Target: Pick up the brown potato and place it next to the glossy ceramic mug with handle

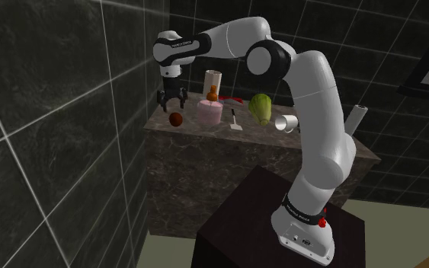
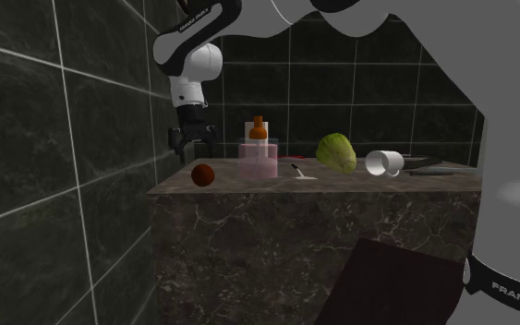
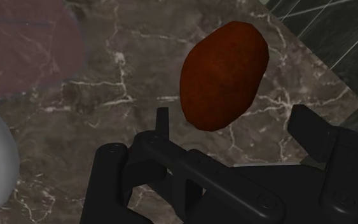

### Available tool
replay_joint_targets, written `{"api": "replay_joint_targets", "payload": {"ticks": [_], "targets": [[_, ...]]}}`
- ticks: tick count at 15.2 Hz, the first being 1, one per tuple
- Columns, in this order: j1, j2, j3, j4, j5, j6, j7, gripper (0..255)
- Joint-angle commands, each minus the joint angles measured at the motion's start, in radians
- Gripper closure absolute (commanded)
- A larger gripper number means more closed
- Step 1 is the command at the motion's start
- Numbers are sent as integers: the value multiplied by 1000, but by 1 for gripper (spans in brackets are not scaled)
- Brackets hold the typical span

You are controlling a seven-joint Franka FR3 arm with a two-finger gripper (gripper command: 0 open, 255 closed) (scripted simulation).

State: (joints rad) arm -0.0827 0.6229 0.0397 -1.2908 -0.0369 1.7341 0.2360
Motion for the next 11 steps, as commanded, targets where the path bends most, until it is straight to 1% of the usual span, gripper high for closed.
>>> {"api": "replay_joint_targets", "payload": {"ticks": [1, 6, 11], "targets": [[-1, 11, -1, -7, -1, 19, 0, 0], [-2, 12, -1, -68, -1, 80, 1, 0], [-2, 12, -1, -68, -1, 80, 1, 0]]}}
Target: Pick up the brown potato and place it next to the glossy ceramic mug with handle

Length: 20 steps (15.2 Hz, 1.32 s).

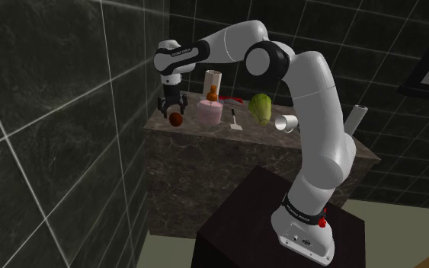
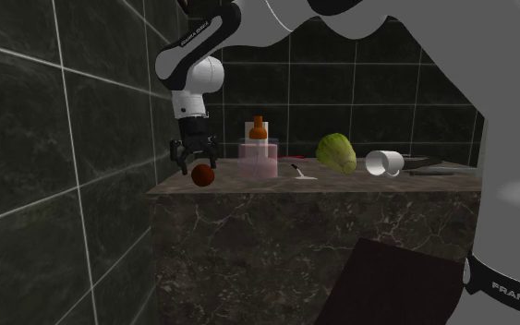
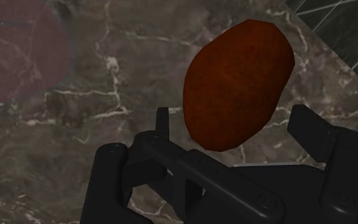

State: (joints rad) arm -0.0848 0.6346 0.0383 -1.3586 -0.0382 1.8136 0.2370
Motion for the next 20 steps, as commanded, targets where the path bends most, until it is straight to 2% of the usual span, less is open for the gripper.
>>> {"api": "replay_joint_targets", "payload": {"ticks": [1, 3, 4, 13, 20], "targets": [[0, 0, 0, 0, 0, 0, 0, 0], [0, 0, 0, 0, 0, 0, 0, 0], [0, 0, 0, 0, 0, 0, 0, 255], [0, 0, 0, 0, 0, 0, 0, 255], [0, -25, 1, 53, 1, -79, -2, 255]]}}
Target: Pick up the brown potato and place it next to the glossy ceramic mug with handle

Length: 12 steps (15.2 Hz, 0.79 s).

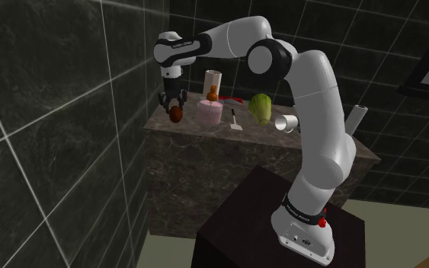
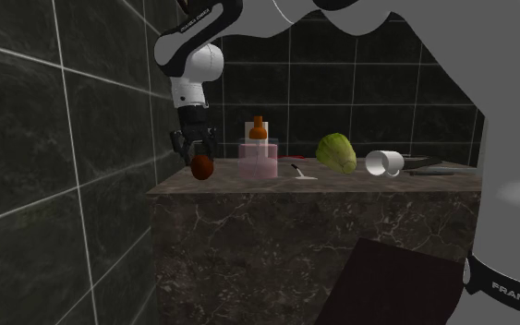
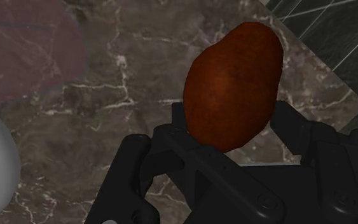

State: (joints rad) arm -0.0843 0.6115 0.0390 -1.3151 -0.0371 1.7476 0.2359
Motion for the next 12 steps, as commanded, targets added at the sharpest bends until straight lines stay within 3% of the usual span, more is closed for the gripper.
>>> {"api": "replay_joint_targets", "payload": {"ticks": [1, 12], "targets": [[0, -5, 0, 19, 0, -24, -1, 255], [2, -18, 1, 146, 1, -165, -4, 255]]}}
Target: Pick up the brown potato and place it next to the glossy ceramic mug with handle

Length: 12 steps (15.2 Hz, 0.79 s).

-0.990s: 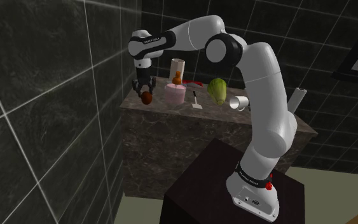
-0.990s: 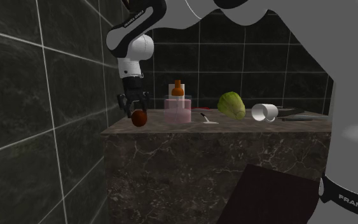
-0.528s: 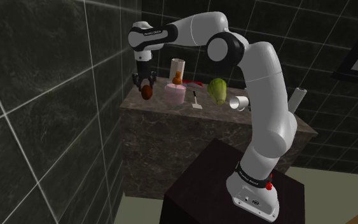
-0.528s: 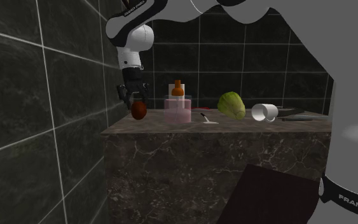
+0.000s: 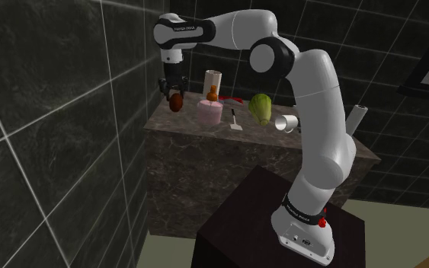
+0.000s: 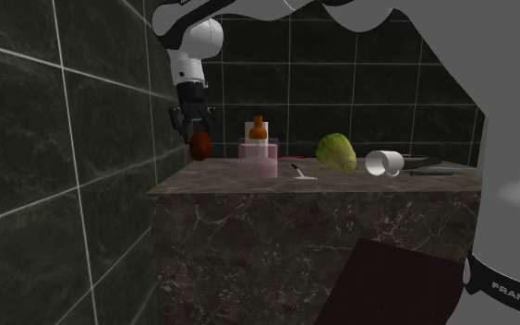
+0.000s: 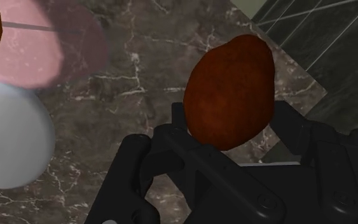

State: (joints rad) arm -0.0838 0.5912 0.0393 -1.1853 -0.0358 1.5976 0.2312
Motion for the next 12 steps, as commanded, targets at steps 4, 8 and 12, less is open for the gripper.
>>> {"api": "replay_joint_targets", "payload": {"ticks": [4, 8, 12], "targets": [[2, 7, 0, 79, 0, -72, 0, 255], [4, 20, 0, 153, 0, -133, -1, 255], [5, 35, 0, 220, -1, -185, -2, 255]]}}
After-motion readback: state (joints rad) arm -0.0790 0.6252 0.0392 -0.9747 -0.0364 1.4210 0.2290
